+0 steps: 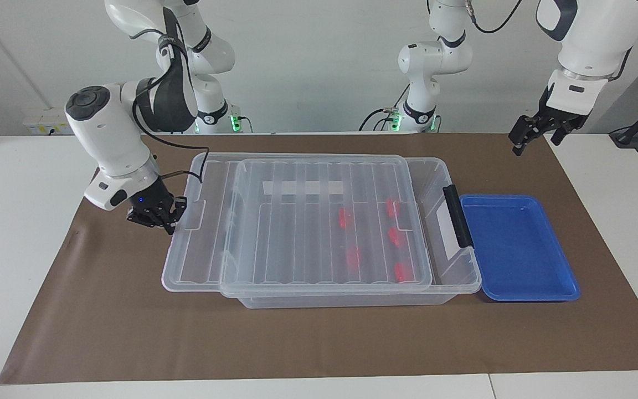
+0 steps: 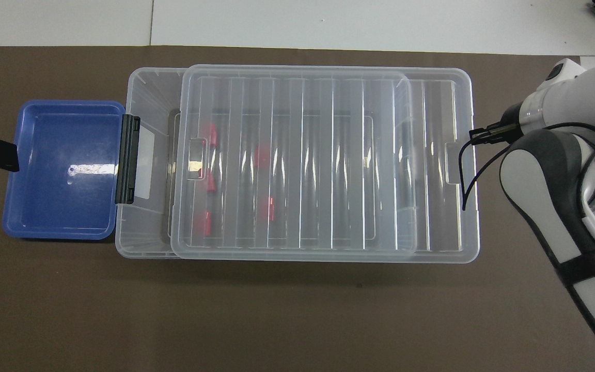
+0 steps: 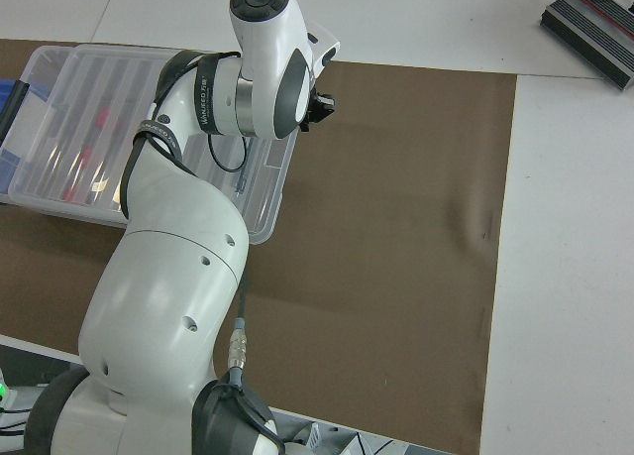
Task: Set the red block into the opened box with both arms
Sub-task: 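Slide the clear lid toward the blue tray with the right gripper, then release the lid and withdraw the right gripper from the box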
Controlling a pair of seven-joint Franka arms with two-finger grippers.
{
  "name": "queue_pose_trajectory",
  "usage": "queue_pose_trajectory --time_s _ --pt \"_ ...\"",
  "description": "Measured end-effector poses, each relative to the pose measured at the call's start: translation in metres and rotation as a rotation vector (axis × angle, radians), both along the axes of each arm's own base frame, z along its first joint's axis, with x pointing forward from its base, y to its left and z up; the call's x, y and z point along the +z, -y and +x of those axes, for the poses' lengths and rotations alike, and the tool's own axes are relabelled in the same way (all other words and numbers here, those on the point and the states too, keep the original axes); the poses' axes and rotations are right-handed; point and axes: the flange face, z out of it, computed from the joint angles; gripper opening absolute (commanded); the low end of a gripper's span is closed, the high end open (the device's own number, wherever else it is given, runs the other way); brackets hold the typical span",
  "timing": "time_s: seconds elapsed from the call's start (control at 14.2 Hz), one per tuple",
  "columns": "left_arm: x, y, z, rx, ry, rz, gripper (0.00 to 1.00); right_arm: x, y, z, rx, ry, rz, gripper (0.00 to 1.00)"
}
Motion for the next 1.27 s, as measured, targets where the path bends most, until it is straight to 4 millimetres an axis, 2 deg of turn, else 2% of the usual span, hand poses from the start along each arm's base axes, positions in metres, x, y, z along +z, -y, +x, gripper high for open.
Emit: queue_pose_trajectory --time_s 0.21,0.56,1.27 --pt "0.0 0.0 0.0 0.001 0.0 0.0 1.0 -0.001 -0.021 0.0 -0.007 0.006 0.019 0.0" --pt "0.0 -0.001 0.0 0.001 0.0 -0.001 1.0 -0.001 -0.044 -0.001 -0.012 0.008 0.05 0.0" --pt "0.0 0.007 -0.001 0.006 -0.002 -0.097 1.0 -0.003 -0.053 -0.003 -0.039 -0.006 0.131 0.0"
